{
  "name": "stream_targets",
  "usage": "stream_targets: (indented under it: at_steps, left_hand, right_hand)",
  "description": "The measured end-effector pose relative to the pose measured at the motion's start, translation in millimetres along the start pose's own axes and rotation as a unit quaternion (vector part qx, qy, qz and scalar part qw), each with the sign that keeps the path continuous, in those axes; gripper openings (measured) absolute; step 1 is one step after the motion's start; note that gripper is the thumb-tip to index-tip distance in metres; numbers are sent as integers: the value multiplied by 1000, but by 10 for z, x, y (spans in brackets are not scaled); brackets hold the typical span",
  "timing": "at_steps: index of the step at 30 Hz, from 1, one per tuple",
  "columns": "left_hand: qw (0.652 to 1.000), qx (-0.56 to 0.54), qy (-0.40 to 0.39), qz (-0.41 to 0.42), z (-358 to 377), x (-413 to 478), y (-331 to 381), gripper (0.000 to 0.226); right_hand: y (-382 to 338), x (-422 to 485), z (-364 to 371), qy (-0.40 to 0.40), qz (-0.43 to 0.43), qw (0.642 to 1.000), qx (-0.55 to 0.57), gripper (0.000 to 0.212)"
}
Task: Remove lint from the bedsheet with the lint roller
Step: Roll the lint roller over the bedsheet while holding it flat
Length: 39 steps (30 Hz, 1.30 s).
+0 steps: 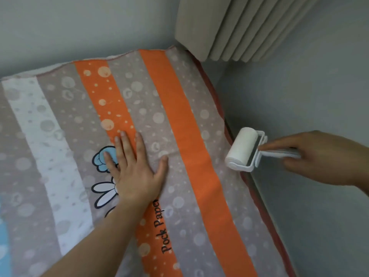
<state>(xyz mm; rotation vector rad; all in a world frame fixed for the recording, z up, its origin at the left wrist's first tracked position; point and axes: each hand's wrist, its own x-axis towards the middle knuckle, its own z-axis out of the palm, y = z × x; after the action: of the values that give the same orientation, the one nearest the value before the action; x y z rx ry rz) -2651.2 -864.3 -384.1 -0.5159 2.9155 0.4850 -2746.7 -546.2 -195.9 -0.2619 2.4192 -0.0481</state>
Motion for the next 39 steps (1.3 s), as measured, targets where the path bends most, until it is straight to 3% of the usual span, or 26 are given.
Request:
stream_targets:
  at_steps: [3,7,11,14,16,18,20,23,28,39]
  left_hand:
    - [1000,15,22,0,79,-7,6,89]
    - [999,24,45,4,166,19,-20,88]
    - [999,33,35,0,164,26,-47,87]
    - [998,-50,2,28,-28,28,-112,82]
    - [992,-118,8,34,-216,-48,-235,77]
    - [994,-89,60,7,-345,-254,-398,66]
    - [998,-37,40,-30,-366,-471,-513,57]
    - [999,-9,-36,-32,-333,-500,-555,64]
    - [996,-6,-82,-36,-359,-433,-582,73]
    - [997,-20,-61,-46,-431,-588,-541,88]
  right_hand:
    - [-138,92,9,55,-34,997,-33,55]
    - [-692,405,236,129,-115,982,77,54]
    - [-1226,682,462,169,-116,974,100,55]
    - [-1497,717,572,167,-113,975,95,56]
    - [-1547,729,639,163,-114,977,78,56]
    - [-1526,699,739,155,-112,980,56,58]
    - [-1438,628,839,150,-102,983,38,60]
    - [-1186,476,936,147,-78,986,6,63]
    - [-596,89,1064,95,-56,994,-11,55]
    - [36,-496,715,-26,-20,997,-69,53]
